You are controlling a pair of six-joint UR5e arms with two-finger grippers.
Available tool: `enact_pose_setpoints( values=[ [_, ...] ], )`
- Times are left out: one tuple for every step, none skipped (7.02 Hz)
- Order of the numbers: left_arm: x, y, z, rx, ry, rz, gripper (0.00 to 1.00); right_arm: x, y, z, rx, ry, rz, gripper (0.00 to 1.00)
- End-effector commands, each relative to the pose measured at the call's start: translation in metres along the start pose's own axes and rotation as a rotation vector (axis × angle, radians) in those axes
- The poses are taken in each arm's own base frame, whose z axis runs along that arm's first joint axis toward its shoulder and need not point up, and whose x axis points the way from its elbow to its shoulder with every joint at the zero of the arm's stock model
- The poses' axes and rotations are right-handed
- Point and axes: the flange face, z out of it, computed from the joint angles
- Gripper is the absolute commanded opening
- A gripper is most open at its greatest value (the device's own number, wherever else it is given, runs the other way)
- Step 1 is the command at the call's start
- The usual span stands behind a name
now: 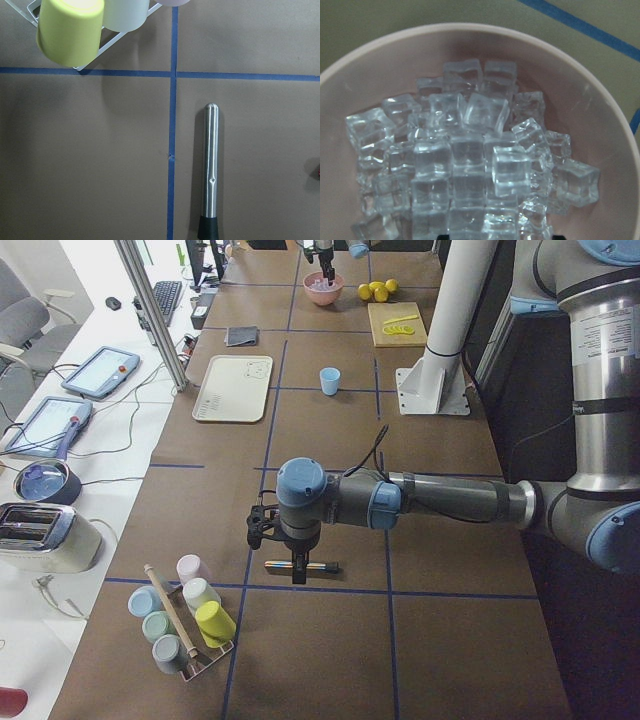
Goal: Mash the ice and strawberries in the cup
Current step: 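Lower the right gripper into the ice bowl and grasp another cube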
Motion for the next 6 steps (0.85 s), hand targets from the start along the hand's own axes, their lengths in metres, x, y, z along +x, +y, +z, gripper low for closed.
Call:
enact_pose_setpoints(
  values=[
    [0.000, 0.000, 0.000, 0.001, 0.000, 0.001, 1.00, -0.001, 0.000, 0.001, -0.001, 0.001, -0.003, 0.53],
    [0.000, 0.000, 0.000, -0.001, 0.000, -0.001, 1.00, -0.001, 0.000, 0.001, -0.001, 0.001, -0.003, 0.29],
    [0.000, 0.000, 0.000, -0.001, 0.000, -0.001, 1.00, -0.001, -0.001, 0.000, 0.008, 0.000, -0.010, 0.11],
    [0.000, 0.000, 0.000, -0.001, 0.000, -0.001, 1.00, -0.003, -0.001, -0.004, 0.034, -0.006, -0.029, 0.02],
    [-0.001, 0.001, 0.001, -0.002, 0.000, -0.002, 1.00, -0.025, -0.007, -0.034, 0.085, -0.032, -0.051, 0.00],
    [-0.001, 0.001, 0.001, -0.002, 0.000, -0.002, 1.00, -0.040, -0.008, -0.053, 0.099, -0.053, -0.045, 0.00]
  ],
)
